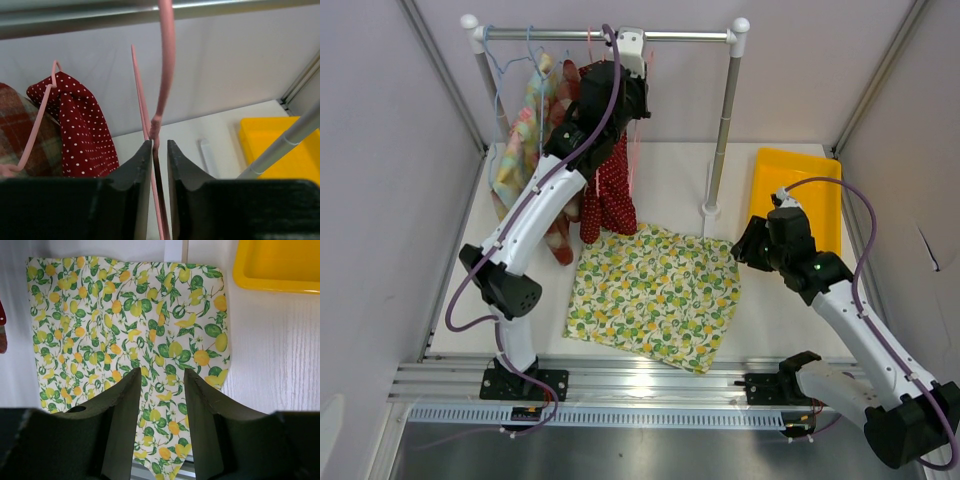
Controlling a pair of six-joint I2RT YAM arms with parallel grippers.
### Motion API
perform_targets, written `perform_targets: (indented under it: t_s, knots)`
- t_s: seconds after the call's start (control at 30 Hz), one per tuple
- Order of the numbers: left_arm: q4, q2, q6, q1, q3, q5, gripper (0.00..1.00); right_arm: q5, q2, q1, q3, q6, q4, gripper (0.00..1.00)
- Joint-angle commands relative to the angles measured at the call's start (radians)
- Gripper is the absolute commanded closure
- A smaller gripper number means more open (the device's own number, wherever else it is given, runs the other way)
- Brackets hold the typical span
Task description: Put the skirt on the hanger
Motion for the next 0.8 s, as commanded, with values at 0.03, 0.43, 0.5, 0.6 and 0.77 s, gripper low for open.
perform_targets:
  t_s: [0.03,0.43,0.5,0.6,0.77]
  knots:
    - [0.037,0.001,0.033,-0.003,0.059,-0.014,0.92,0.004,-0.023,0.004,0.045,-0.027,0.001,0.55]
    - [0.054,-0.064,0.07,-0.003,0.083,0.03,1.0,-0.006,-0.023,0.002,0.045,-0.039,0.008,0.57]
    - [0.049,-0.093,0.07,-0.003,0.062,0.046,1.0,-0.009,-0.025,0.002,0.045,-0.041,0.01,0.57]
    - [0.086,-0.143,0.07,-0.005,-0.026,0.067,1.0,-0.01,-0.025,0.002,0.045,-0.043,0.012,0.57]
    - [0.129,-0.251,0.07,-0.005,-0.196,0.104,1.0,-0.013,-0.026,0.002,0.041,-0.047,0.008,0.57]
